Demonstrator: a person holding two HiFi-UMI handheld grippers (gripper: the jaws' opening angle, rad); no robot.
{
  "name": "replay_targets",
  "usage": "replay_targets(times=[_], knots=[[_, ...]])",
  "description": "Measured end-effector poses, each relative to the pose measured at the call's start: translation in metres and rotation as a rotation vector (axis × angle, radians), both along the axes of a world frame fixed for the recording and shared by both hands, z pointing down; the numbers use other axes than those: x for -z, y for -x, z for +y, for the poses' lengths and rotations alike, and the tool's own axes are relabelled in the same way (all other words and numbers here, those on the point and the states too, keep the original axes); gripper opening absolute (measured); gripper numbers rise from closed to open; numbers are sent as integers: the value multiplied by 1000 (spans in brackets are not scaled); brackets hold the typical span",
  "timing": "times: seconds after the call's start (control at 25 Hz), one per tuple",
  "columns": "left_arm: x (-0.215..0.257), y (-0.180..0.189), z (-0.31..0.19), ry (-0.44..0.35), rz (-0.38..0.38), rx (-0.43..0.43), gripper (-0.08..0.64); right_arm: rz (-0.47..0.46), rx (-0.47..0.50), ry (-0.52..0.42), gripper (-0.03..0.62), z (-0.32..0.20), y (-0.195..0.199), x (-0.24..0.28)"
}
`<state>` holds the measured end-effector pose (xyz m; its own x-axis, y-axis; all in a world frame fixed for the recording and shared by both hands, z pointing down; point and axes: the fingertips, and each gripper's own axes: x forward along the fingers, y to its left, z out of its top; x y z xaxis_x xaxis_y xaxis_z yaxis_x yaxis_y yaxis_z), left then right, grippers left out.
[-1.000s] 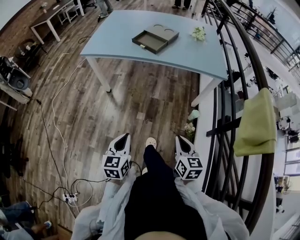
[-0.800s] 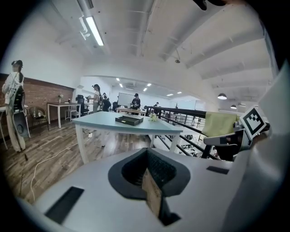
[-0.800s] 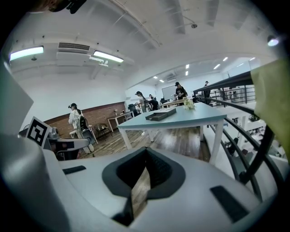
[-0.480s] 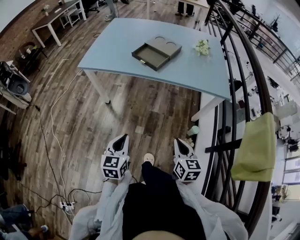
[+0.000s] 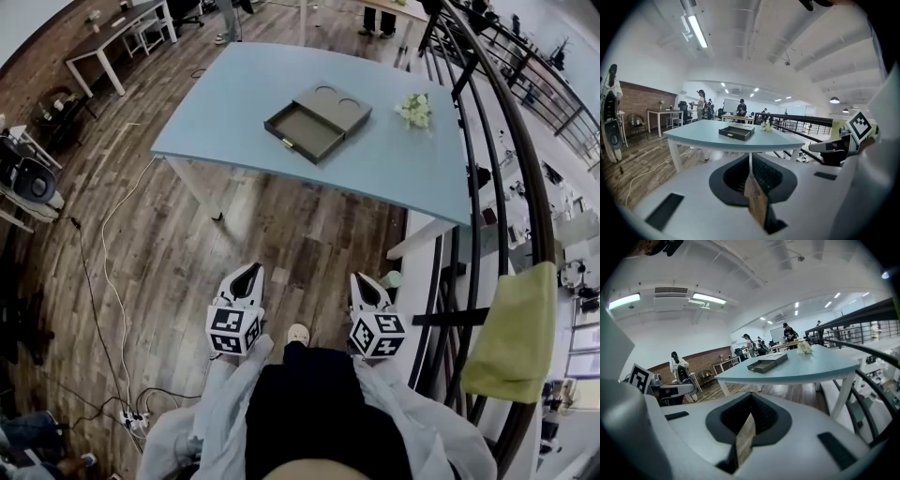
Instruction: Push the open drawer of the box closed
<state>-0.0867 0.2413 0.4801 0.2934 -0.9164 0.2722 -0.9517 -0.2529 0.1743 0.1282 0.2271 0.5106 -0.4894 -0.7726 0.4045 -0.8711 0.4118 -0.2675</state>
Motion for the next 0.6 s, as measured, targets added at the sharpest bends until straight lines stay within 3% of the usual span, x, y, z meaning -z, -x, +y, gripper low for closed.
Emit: replay_targets(times=[0.32, 0.44, 0.6], knots=[[-2, 14, -33, 0, -12, 34, 31, -13, 16, 9, 8, -31, 14, -6], [1, 13, -39, -13, -7, 28, 141, -17, 18, 6, 8, -36, 15, -5], [4, 14, -36, -17, -35, 16, 151, -15, 19, 8, 8, -37, 19, -7]])
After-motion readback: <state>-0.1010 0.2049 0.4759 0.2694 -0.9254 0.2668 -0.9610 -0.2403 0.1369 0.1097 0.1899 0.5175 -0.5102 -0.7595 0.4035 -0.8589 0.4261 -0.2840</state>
